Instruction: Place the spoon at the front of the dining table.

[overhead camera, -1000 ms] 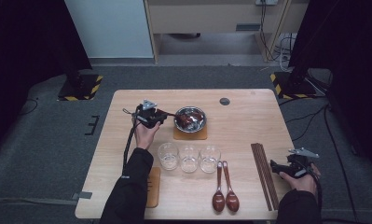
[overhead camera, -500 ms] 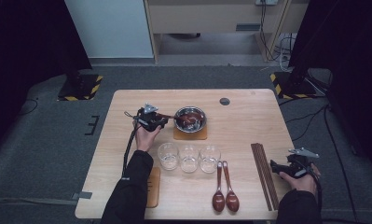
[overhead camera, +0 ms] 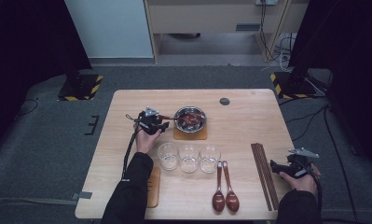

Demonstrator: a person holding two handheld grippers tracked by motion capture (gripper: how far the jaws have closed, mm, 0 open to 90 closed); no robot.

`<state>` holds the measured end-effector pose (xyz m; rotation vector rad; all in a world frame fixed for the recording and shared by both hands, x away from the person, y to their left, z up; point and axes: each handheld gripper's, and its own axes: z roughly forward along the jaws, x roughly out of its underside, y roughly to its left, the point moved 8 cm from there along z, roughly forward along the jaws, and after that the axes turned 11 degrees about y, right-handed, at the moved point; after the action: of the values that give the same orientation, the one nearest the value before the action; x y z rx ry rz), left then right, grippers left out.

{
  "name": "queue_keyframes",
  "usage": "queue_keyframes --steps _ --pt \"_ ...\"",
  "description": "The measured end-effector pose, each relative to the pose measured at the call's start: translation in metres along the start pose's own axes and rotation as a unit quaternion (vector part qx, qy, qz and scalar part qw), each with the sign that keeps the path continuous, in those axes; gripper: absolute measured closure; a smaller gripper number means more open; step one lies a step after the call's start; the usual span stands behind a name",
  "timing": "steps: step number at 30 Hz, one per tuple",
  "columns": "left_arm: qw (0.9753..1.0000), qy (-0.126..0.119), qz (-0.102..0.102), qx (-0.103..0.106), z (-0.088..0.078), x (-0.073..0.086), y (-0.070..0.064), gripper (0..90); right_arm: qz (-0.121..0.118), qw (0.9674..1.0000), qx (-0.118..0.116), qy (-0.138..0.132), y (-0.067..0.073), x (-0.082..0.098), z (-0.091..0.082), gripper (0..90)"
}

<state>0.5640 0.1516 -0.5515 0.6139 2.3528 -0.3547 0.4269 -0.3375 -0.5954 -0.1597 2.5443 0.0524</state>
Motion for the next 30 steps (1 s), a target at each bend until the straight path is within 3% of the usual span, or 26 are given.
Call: queue_keyframes --steps 13,22,30 --pt "0.9995 0.016 -0.012 -0.023 -0.018 0.016 0.015 42.7 0.001 1.0 -0.001 0.0 0.0 0.0 0.0 0.3" --pt "0.9992 0.021 -0.013 -0.032 -0.034 0.025 0.018 34.9 0.0 1.0 -0.001 0.001 0.0 0.0 0.0 0.4" --pt "0.9993 0.011 -0.016 -0.032 -0.054 0.036 0.017 30.7 -0.001 1.0 -0.001 0.0 0.0 0.0 0.0 0.5"
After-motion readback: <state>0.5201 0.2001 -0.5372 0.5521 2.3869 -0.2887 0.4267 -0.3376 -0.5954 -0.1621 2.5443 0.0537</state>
